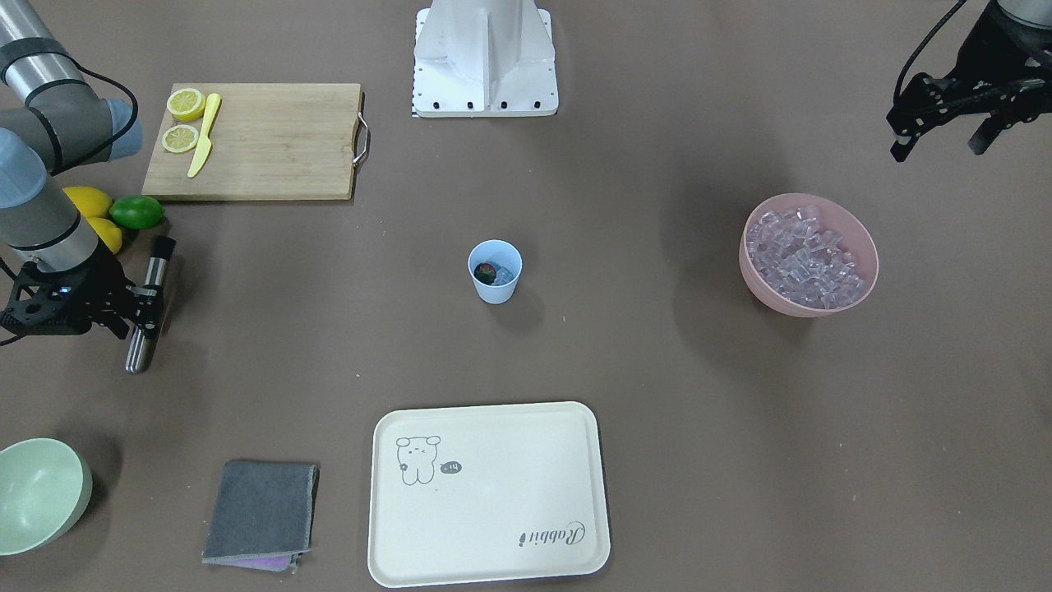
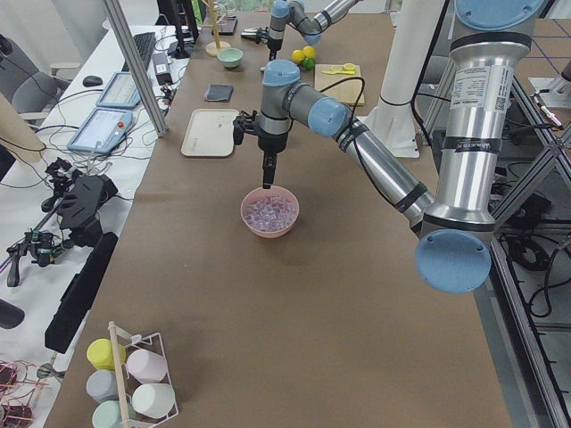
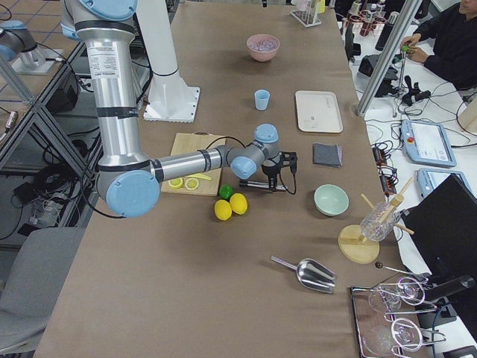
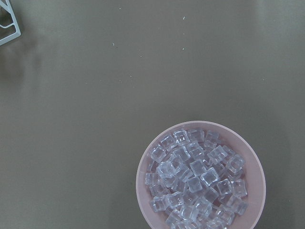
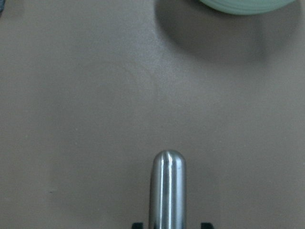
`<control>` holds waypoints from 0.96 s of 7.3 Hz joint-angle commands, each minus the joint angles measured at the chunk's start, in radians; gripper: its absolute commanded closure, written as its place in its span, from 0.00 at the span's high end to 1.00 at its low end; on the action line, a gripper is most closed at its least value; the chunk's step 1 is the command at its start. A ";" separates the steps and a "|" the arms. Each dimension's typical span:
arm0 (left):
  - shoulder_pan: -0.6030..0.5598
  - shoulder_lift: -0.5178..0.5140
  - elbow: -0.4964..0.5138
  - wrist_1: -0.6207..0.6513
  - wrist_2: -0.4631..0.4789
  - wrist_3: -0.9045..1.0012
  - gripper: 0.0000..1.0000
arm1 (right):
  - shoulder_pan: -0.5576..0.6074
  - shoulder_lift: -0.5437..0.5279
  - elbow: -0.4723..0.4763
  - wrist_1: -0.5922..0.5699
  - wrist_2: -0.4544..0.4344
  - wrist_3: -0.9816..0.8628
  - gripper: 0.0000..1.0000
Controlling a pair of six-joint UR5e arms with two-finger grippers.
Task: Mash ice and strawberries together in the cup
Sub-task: 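Lower the muddler upright onto the table and release with the right gripper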
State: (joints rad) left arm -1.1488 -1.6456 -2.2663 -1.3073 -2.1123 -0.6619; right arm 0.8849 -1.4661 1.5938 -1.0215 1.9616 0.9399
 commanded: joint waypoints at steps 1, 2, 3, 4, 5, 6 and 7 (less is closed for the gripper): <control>0.006 -0.005 0.007 -0.001 0.000 0.008 0.98 | 0.032 -0.003 0.011 -0.002 0.029 -0.007 1.00; 0.001 -0.007 0.013 -0.001 -0.002 0.039 0.97 | 0.083 -0.002 0.017 -0.009 0.092 -0.010 1.00; -0.017 -0.005 0.036 0.003 -0.011 0.155 0.98 | 0.159 0.001 0.027 -0.034 0.165 -0.025 1.00; -0.081 -0.025 0.116 0.000 -0.017 0.239 0.97 | 0.230 0.001 0.047 -0.107 0.227 -0.144 1.00; -0.141 -0.052 0.195 0.003 -0.043 0.340 0.97 | 0.274 0.003 0.108 -0.243 0.229 -0.262 1.00; -0.217 -0.075 0.288 -0.001 -0.154 0.454 0.97 | 0.333 0.006 0.173 -0.411 0.227 -0.409 1.00; -0.279 -0.086 0.362 0.000 -0.211 0.590 0.97 | 0.409 0.007 0.187 -0.525 0.229 -0.590 1.00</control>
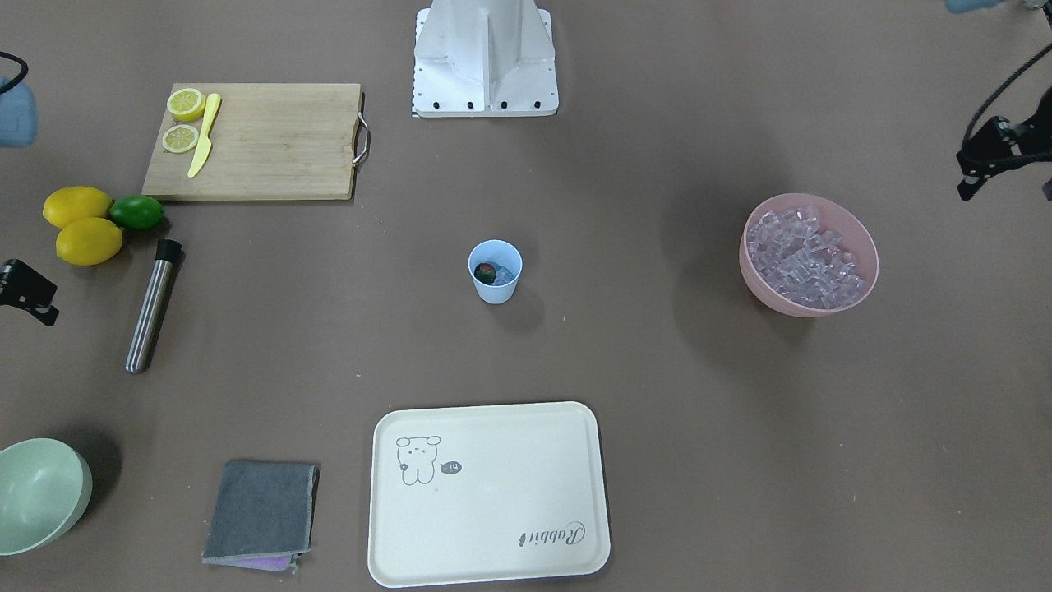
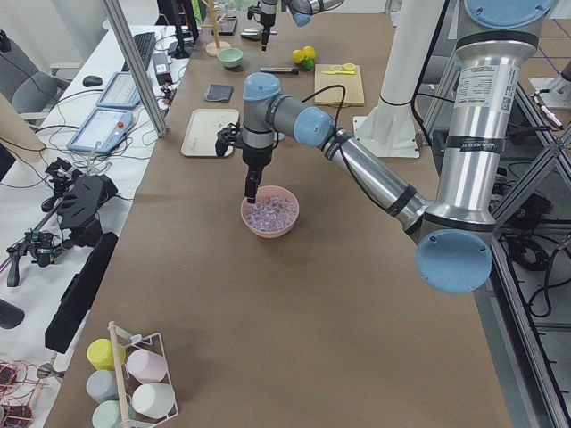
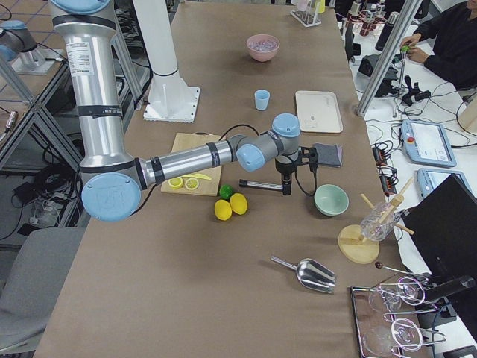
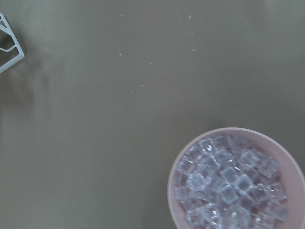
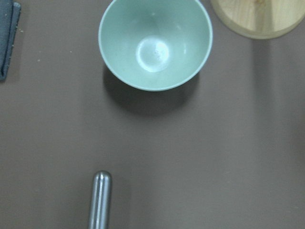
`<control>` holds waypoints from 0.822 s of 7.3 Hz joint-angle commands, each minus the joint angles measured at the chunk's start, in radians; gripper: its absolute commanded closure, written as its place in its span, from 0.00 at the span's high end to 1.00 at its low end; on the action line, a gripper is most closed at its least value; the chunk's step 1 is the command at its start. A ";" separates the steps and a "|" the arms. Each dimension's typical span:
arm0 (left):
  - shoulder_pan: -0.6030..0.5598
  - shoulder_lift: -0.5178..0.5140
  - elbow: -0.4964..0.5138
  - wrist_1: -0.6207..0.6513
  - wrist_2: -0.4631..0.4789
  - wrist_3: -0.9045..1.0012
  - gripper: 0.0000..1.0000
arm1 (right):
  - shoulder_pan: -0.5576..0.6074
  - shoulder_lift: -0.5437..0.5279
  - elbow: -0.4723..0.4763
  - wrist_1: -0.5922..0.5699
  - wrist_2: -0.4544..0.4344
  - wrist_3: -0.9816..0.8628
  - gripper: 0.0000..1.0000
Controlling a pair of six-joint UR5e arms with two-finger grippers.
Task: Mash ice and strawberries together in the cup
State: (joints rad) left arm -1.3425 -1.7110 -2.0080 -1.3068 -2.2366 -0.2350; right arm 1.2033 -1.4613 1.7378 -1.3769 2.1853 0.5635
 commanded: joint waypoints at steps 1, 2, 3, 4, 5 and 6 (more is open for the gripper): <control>-0.128 -0.016 0.145 0.000 -0.087 0.246 0.97 | 0.161 -0.017 0.034 -0.207 0.010 -0.349 1.00; -0.171 -0.007 0.187 0.001 -0.087 0.361 0.97 | 0.218 -0.062 0.040 -0.217 0.030 -0.419 1.00; -0.187 0.026 0.237 0.000 -0.084 0.431 0.97 | 0.272 -0.101 0.036 -0.218 0.051 -0.509 1.00; -0.191 0.071 0.238 -0.006 -0.081 0.453 0.97 | 0.327 -0.150 0.043 -0.218 0.073 -0.566 1.00; -0.205 0.076 0.242 -0.011 -0.087 0.439 0.98 | 0.373 -0.190 0.048 -0.214 0.099 -0.615 1.00; -0.205 0.080 0.253 -0.011 -0.078 0.445 0.97 | 0.396 -0.214 0.058 -0.215 0.114 -0.637 1.00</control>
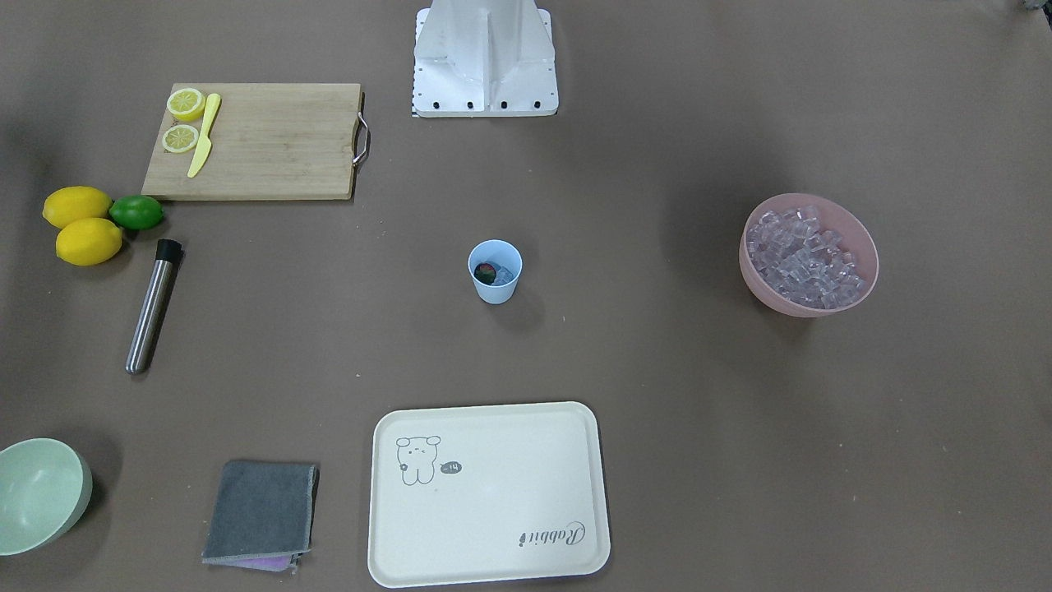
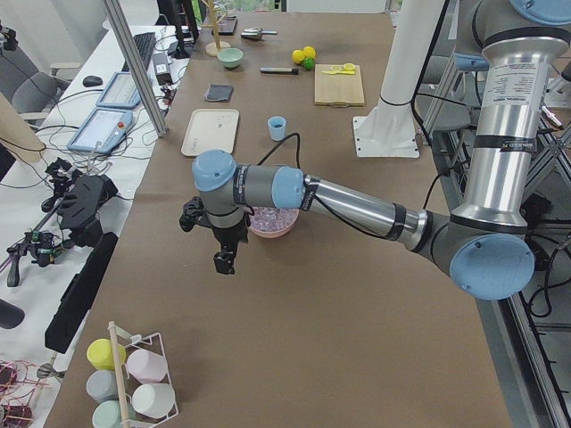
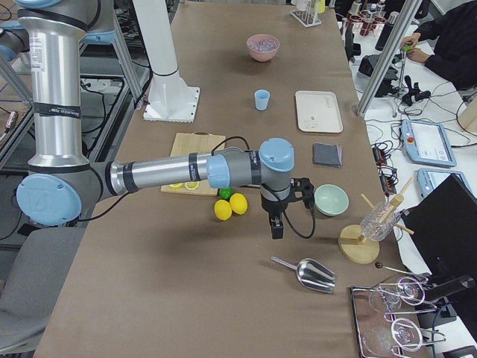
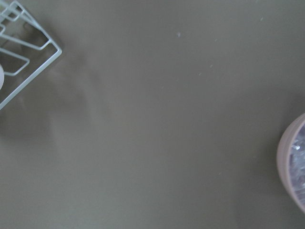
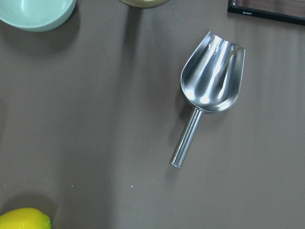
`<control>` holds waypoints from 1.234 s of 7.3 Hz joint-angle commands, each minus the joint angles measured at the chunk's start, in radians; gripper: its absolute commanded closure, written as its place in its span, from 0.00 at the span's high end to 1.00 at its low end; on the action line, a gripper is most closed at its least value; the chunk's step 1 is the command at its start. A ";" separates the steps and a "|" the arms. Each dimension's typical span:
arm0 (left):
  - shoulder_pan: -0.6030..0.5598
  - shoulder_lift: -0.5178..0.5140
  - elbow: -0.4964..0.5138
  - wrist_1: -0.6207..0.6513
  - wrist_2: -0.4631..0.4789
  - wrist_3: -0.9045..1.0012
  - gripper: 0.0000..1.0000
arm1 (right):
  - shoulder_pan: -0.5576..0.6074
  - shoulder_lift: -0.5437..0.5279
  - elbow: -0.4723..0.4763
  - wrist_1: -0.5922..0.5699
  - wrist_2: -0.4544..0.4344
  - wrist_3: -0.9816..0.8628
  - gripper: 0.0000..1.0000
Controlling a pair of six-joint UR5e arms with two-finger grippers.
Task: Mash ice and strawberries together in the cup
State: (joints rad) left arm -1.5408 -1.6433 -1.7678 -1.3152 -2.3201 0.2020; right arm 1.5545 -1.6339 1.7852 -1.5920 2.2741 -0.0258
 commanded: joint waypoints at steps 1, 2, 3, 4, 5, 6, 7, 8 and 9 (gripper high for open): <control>-0.007 0.016 0.065 -0.053 0.005 0.005 0.97 | 0.055 -0.056 0.019 0.001 0.027 -0.049 1.00; -0.009 0.040 0.062 -0.120 0.007 0.005 0.98 | 0.058 -0.072 0.020 0.004 0.028 -0.051 1.00; -0.007 0.068 0.067 -0.166 0.007 0.005 0.98 | 0.059 -0.081 0.020 0.004 0.042 -0.051 1.00; -0.009 0.085 0.065 -0.170 0.004 0.004 0.98 | 0.061 -0.107 0.049 0.004 0.045 -0.051 1.00; -0.009 0.086 0.065 -0.170 0.004 0.002 0.98 | 0.061 -0.122 0.065 0.004 0.045 -0.051 1.00; -0.009 0.086 0.067 -0.170 0.005 0.002 0.98 | 0.061 -0.129 0.068 0.004 0.039 -0.051 1.00; -0.009 0.088 0.067 -0.168 0.005 0.002 0.98 | 0.059 -0.129 0.068 0.006 0.030 -0.052 1.00; -0.009 0.086 0.067 -0.168 0.004 -0.001 0.97 | 0.059 -0.129 0.066 0.004 0.027 -0.052 1.00; -0.010 0.086 0.064 -0.167 0.001 -0.039 0.98 | 0.050 -0.129 0.065 0.004 0.021 -0.077 1.00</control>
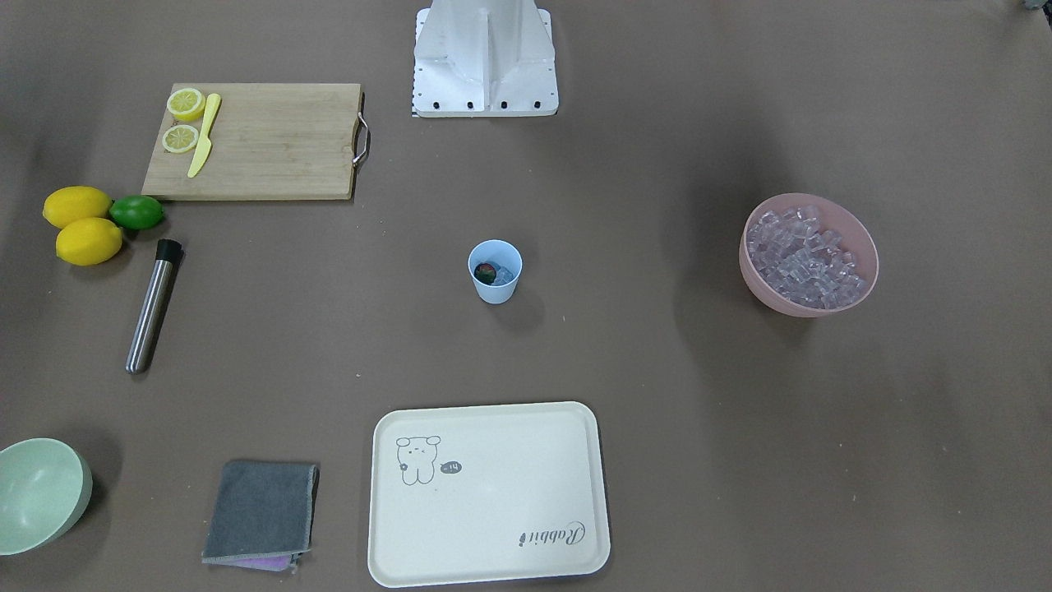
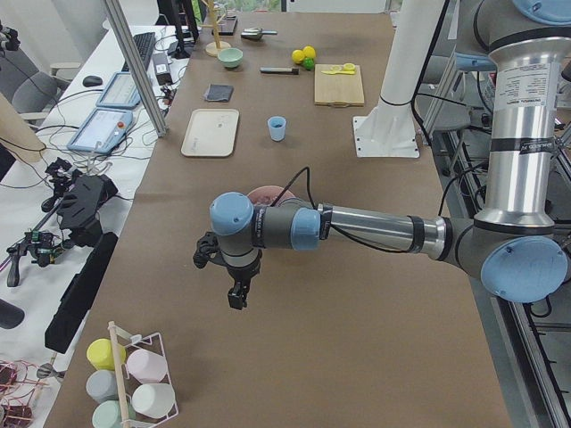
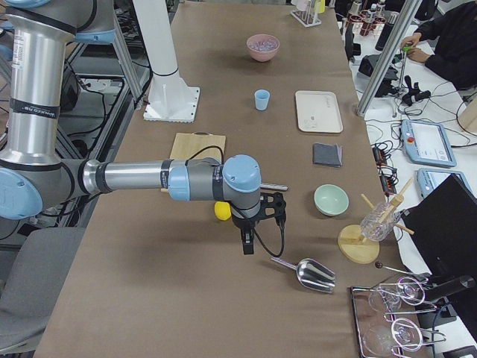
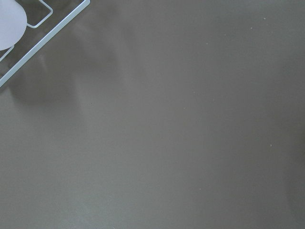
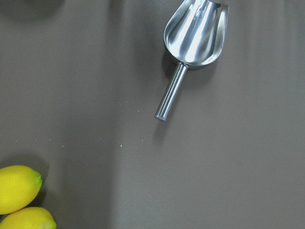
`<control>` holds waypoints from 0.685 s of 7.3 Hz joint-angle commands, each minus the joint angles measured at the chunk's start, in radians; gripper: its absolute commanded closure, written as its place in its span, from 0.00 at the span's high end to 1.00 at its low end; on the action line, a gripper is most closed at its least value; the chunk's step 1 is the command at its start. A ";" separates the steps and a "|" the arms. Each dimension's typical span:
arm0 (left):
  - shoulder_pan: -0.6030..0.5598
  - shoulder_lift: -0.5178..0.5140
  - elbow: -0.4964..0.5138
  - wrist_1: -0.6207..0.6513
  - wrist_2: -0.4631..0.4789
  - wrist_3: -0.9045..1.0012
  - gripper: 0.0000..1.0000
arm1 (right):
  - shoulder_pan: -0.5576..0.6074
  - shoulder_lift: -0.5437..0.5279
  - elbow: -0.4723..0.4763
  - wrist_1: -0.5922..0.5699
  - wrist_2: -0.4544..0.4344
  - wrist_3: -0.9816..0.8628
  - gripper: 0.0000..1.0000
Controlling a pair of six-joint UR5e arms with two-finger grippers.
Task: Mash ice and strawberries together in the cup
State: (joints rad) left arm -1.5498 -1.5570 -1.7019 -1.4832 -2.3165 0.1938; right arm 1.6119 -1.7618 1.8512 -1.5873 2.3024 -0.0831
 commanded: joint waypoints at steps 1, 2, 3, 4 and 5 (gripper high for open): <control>-0.001 0.000 -0.002 0.000 -0.004 -0.046 0.98 | -0.012 -0.001 -0.001 -0.003 -0.018 -0.039 1.00; -0.001 0.000 -0.001 0.000 -0.004 -0.046 0.98 | -0.016 0.001 -0.001 -0.003 -0.020 -0.040 1.00; 0.000 0.000 0.001 -0.002 -0.004 -0.043 0.98 | -0.017 0.001 -0.001 -0.005 -0.020 -0.040 1.00; 0.000 0.000 0.007 -0.003 -0.004 -0.045 0.98 | -0.017 0.002 -0.001 -0.005 -0.020 -0.040 1.00; 0.000 0.000 0.010 -0.003 -0.004 -0.043 0.98 | -0.017 0.002 -0.001 -0.005 -0.020 -0.040 1.00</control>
State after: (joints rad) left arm -1.5495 -1.5570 -1.6965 -1.4857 -2.3208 0.1498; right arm 1.5959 -1.7601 1.8500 -1.5920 2.2828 -0.1223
